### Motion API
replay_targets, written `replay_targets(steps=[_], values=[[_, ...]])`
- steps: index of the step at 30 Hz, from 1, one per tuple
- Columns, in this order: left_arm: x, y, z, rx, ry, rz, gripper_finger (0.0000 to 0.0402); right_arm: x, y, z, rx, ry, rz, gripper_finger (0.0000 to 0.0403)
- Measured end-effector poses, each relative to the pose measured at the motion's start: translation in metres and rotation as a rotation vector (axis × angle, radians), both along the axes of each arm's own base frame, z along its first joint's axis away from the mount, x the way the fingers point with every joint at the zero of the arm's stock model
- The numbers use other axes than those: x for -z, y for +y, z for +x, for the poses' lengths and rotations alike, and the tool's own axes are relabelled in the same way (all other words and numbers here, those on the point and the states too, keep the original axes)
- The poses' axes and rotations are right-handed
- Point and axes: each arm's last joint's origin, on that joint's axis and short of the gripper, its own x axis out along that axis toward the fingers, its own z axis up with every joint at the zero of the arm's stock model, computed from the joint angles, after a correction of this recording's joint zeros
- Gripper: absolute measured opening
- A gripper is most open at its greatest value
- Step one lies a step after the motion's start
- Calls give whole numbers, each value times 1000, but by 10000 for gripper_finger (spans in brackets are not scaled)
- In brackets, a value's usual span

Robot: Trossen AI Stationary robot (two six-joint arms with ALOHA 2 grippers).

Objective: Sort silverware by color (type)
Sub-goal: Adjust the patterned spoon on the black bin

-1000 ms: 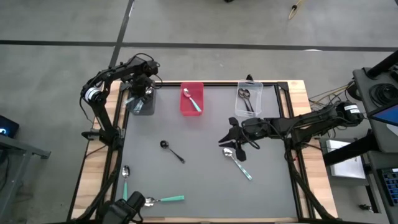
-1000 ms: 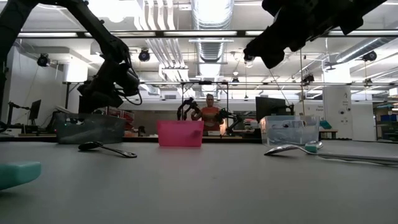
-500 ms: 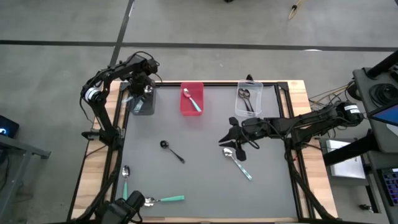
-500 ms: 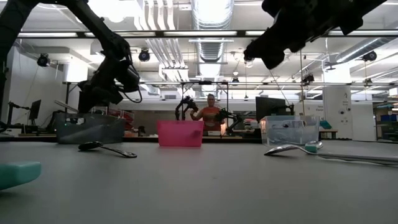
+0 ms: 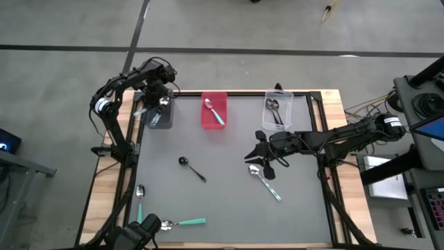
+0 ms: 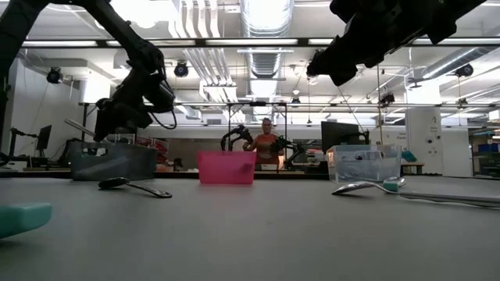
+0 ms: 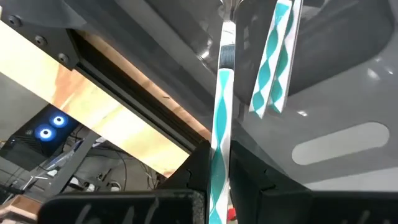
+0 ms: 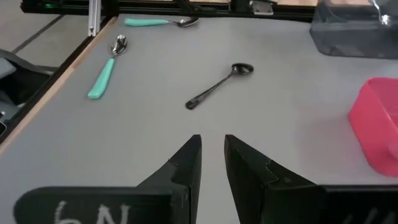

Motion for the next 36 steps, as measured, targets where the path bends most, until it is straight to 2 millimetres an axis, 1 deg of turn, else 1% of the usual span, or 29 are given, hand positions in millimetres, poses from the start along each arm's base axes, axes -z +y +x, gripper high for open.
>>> replay_targets(steps=[7,14,25,36], values=[[-2,0,0,1,-2,-11,18,-3,-3,1,38,-18,-42,61],[-3,0,0,-1,-7,-13,18,-3,-5,2,41,-21,-64,61],[-3,-1,0,-8,0,-22,18,-3,-6,2,43,-23,-67,61],[-2,1,1,-37,-8,13,18,-3,-6,2,40,-23,-73,61]])
